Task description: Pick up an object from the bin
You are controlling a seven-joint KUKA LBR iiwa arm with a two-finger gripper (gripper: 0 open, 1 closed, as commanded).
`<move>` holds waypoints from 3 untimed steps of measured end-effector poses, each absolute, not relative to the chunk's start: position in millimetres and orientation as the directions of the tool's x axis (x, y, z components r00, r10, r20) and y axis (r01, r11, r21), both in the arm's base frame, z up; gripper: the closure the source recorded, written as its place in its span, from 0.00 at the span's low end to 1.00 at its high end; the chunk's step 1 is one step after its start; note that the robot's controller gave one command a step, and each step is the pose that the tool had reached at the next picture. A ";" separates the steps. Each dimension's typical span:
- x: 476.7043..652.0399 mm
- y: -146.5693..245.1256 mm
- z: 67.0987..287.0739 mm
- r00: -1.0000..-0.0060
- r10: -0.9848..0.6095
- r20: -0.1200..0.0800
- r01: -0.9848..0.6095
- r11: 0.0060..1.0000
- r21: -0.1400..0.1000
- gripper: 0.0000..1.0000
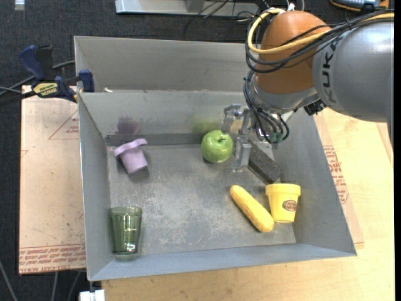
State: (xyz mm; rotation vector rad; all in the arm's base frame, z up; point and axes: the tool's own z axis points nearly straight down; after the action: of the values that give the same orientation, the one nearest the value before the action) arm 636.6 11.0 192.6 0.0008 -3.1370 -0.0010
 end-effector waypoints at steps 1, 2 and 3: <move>636.1 10.9 194.7 -1.000 0.000 0.004 0.000 1.000 0.001 0.00; 632.8 -28.3 207.1 -0.999 -0.039 0.000 -0.039 0.999 0.001 0.00; 630.9 -20.5 161.1 -0.998 -0.059 -0.006 -0.059 0.998 -0.001 0.00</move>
Offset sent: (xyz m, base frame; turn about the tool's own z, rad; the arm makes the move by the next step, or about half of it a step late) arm -0.0058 -0.0516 0.0170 -0.0471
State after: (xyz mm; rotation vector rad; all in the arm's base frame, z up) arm 630.9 -20.5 161.1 0.0928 -3.1463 0.0014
